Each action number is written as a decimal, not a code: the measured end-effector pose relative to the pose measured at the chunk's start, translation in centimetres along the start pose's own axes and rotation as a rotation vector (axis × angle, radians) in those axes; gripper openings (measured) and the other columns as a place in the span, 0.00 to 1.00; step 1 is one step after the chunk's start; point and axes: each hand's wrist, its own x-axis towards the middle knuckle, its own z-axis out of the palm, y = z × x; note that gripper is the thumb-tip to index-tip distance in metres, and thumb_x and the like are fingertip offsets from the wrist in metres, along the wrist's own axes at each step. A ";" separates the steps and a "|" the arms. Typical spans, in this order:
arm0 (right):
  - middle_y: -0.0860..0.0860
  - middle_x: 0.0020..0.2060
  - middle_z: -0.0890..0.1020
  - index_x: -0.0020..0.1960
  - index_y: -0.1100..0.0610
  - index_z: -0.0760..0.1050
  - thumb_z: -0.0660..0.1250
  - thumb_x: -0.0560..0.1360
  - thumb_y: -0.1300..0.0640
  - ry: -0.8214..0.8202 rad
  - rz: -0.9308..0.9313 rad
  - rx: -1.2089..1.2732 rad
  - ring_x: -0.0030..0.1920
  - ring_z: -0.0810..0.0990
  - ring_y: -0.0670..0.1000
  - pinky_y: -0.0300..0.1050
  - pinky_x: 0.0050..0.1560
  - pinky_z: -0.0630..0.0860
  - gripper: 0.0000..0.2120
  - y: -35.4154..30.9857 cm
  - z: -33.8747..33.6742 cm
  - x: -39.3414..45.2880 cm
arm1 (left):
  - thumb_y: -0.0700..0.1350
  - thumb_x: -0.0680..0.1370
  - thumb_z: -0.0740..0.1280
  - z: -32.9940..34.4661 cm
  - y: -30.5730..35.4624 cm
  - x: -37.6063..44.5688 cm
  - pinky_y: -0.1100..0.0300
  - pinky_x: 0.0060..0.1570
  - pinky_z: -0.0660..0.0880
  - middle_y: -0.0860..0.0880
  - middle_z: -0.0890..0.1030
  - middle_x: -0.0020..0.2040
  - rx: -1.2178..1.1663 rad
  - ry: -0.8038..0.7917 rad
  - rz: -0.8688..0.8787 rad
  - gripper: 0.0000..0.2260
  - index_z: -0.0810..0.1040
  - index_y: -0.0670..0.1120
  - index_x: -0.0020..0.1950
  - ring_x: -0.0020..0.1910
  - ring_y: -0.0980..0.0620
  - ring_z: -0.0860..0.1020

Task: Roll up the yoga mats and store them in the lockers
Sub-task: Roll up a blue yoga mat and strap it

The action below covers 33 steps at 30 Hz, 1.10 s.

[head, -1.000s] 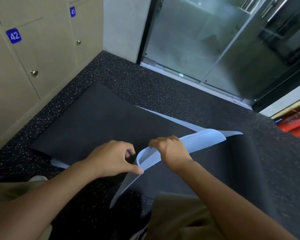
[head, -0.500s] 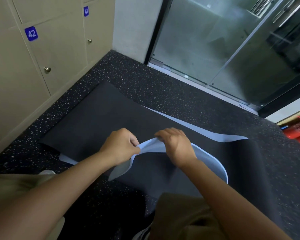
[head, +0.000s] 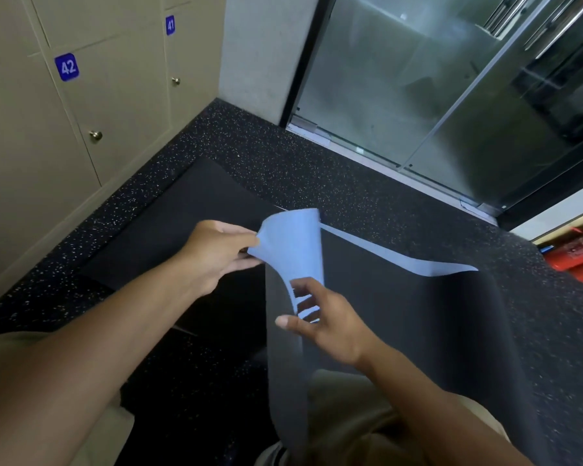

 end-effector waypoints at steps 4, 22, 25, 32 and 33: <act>0.48 0.39 0.81 0.49 0.51 0.76 0.75 0.75 0.47 0.199 0.008 -0.110 0.37 0.78 0.49 0.48 0.41 0.79 0.11 1.0 0.0 0.6 | 0.30 0.77 0.70 -0.8 0.4 0.9 0.58 0.40 0.83 0.35 0.85 0.51 -0.122 0.043 0.006 0.06 0.80 0.30 0.54 0.47 0.44 0.86; 0.48 0.31 0.81 0.43 0.49 0.77 0.63 0.74 0.43 0.541 -0.373 -0.621 0.32 0.81 0.57 0.46 0.24 0.73 0.11 -2.9 3.0 5.4 | 0.66 0.77 0.63 -3.4 1.0 -0.2 0.49 0.68 0.67 0.54 0.82 0.51 1.368 -0.077 0.915 0.21 0.82 0.53 0.58 0.57 0.48 0.77; 0.49 0.37 0.84 0.47 0.48 0.80 0.63 0.74 0.41 0.535 -0.280 -0.491 0.39 0.83 0.58 0.51 0.35 0.77 0.13 -4.4 2.3 5.4 | 0.60 0.80 0.62 -4.1 0.3 -0.2 0.50 0.54 0.73 0.53 0.79 0.42 1.402 -0.009 0.944 0.16 0.81 0.51 0.47 0.45 0.46 0.79; 0.48 0.47 0.85 0.55 0.50 0.81 0.69 0.78 0.41 0.614 -0.263 -0.343 0.49 0.82 0.53 0.49 0.46 0.75 0.14 -6.8 -1.0 3.6 | 0.48 0.80 0.68 -3.5 2.4 -1.8 0.48 0.41 0.72 0.49 0.76 0.39 1.375 0.140 1.066 0.08 0.76 0.47 0.44 0.37 0.42 0.77; 0.48 0.47 0.85 0.55 0.51 0.81 0.67 0.79 0.40 0.628 -0.261 -0.352 0.49 0.81 0.53 0.49 0.47 0.74 0.15 -6.4 -1.7 3.1 | 0.47 0.80 0.69 -3.7 3.0 -2.0 0.48 0.41 0.71 0.50 0.76 0.39 1.369 0.148 1.071 0.08 0.76 0.47 0.43 0.37 0.42 0.77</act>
